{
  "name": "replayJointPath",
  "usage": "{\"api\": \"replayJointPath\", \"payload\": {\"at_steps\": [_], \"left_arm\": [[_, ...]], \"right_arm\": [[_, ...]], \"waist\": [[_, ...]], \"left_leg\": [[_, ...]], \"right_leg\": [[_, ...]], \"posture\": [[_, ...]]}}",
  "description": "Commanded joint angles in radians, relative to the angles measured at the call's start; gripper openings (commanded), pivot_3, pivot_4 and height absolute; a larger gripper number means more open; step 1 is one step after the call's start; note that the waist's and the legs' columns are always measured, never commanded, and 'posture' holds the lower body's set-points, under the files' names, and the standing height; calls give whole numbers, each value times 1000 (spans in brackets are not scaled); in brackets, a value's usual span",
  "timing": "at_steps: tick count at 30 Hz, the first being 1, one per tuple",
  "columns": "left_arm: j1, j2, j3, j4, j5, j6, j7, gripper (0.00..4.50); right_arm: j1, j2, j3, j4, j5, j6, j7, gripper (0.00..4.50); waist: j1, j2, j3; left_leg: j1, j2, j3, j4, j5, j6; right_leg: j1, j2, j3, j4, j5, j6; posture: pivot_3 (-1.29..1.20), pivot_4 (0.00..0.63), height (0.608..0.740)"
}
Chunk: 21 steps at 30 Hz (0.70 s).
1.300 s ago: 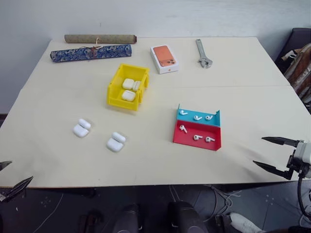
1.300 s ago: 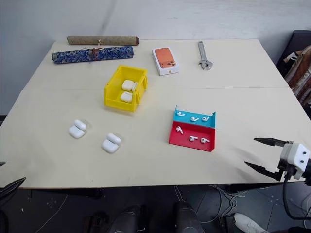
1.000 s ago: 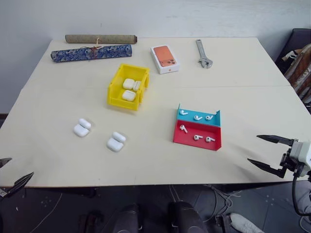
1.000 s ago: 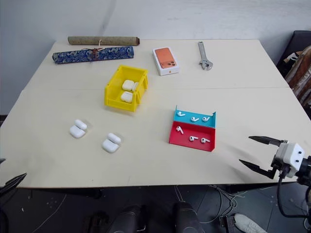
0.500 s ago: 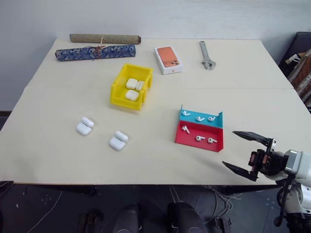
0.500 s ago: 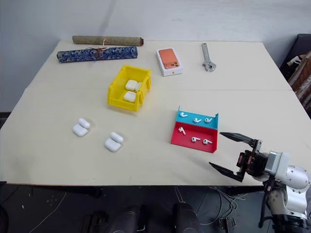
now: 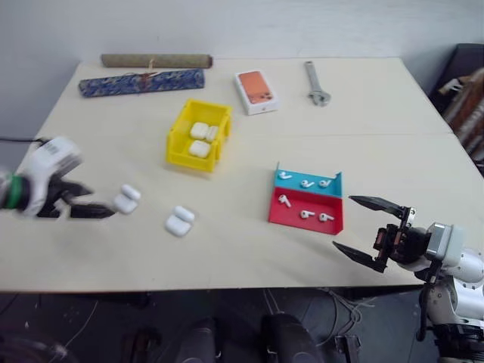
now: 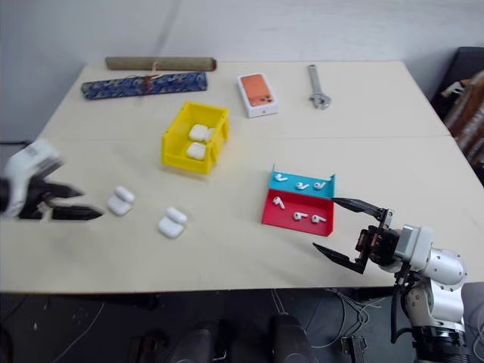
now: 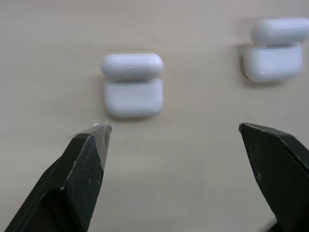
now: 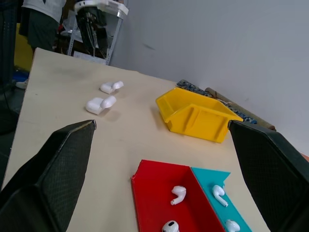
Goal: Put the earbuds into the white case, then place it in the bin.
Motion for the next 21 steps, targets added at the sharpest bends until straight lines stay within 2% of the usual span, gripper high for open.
{"api": "replayJointPath", "payload": {"at_steps": [1,4,7,14,21], "left_arm": [[-173,-55,-175,127,183,-20,-32,4488],[-252,-98,-239,203,249,-18,-50,4488],[-267,-126,-270,238,295,-28,-61,4488],[-242,-188,-270,254,330,-15,-74,4488],[-211,-218,-254,207,336,34,-44,4488]], "right_arm": [[-21,-1,8,-55,-14,16,-45,4500],[-6,-16,5,-105,-22,42,-84,4500],[16,-29,1,-166,-28,75,-129,4500],[32,-45,-1,-207,-28,104,-164,4500],[30,-40,-5,-154,-24,75,-129,4500]], "waist": [[3,-2,1],[-3,-4,2],[-4,-4,2],[1,-6,2],[0,-6,2]], "left_leg": [[-1,0,0,1,0,0],[-2,0,0,2,0,2],[-2,0,0,2,0,2],[-2,0,-1,4,0,2],[-2,0,-1,5,0,3]], "right_leg": [[0,0,0,0,0,0],[0,-1,2,2,0,1],[0,-1,2,2,0,1],[1,-2,1,2,0,2],[1,-2,1,2,0,2]], "posture": [[0,150,740],[0,150,740],[0,150,740],[0,150,740],[0,150,740]]}}
